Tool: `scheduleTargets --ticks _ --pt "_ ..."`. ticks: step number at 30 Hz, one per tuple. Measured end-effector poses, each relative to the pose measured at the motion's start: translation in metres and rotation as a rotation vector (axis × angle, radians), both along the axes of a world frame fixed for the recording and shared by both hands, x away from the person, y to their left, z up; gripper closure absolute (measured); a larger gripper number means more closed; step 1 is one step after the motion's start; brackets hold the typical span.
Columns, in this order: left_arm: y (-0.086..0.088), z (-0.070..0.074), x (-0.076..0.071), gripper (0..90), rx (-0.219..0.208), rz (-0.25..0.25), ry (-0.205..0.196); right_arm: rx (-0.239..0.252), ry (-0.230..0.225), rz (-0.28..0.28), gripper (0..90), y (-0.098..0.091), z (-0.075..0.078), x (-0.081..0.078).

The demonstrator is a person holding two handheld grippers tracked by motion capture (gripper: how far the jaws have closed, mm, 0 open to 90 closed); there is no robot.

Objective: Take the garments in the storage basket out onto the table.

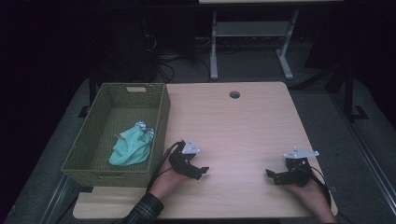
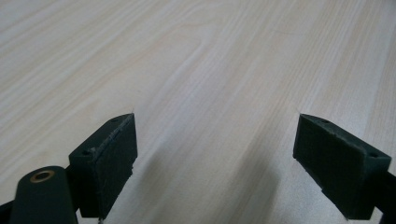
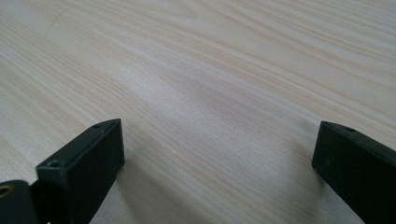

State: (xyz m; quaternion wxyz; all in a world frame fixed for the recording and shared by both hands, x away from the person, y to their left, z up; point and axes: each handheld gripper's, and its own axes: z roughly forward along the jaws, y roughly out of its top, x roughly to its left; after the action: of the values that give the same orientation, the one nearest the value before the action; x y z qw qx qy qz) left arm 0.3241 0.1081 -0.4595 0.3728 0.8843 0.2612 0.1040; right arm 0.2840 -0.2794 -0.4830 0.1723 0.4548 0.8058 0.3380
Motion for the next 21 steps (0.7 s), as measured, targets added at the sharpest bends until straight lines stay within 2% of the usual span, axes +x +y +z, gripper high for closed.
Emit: scheduleTargets --ticks 5,10,12,13,21 --pt "0.002 0.004 0.0 13.0 -0.026 -0.004 0.006 0.0 0.0 0.0 2.0 0.0 0.0 0.0" --pt "0.001 0.008 -0.001 13.1 -0.028 -0.012 0.001 0.0 0.0 0.0 2.0 0.0 0.0 0.0" --pt "0.0 0.009 -0.001 13.0 -0.023 -0.015 -0.002 0.0 0.0 0.0 2.0 0.0 0.0 0.0" --pt "0.0 0.01 0.0 13.0 -0.007 -0.018 -0.005 0.0 0.0 0.0 2.0 0.0 0.0 0.0" --pt "0.0 0.018 0.001 13.1 -0.015 -0.018 0.007 0.0 0.0 0.0 2.0 0.0 0.0 0.0"
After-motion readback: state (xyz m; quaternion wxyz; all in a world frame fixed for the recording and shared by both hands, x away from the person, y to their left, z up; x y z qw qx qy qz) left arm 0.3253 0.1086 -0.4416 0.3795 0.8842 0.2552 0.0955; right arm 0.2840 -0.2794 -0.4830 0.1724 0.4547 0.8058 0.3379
